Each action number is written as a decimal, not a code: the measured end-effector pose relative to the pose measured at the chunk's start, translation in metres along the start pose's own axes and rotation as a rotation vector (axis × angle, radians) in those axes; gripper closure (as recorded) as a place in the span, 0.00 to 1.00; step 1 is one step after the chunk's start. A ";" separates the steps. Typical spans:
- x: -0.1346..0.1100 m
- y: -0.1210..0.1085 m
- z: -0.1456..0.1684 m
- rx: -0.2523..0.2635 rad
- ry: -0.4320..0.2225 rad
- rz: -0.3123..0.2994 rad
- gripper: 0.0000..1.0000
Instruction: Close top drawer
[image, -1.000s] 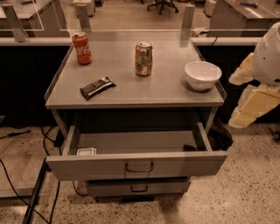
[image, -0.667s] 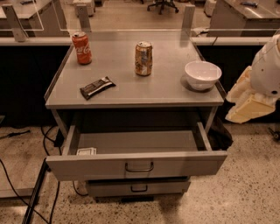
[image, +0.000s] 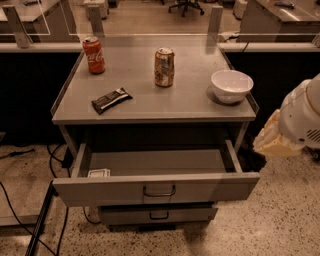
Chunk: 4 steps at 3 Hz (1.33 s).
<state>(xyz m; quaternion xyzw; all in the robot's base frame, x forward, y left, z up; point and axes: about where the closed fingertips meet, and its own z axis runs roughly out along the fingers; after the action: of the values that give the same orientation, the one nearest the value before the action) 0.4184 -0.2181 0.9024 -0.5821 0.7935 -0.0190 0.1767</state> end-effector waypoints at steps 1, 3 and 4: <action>0.011 0.017 0.032 -0.031 -0.009 0.029 1.00; 0.028 0.029 0.062 -0.054 0.000 0.025 1.00; 0.051 0.052 0.114 -0.099 -0.002 0.041 1.00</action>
Offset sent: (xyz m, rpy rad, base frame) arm -0.0071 0.0006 -0.0307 0.0235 0.0254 -0.0145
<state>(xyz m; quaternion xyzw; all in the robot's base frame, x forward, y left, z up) 0.3921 -0.2286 0.7703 -0.5736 0.8052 0.0246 0.1487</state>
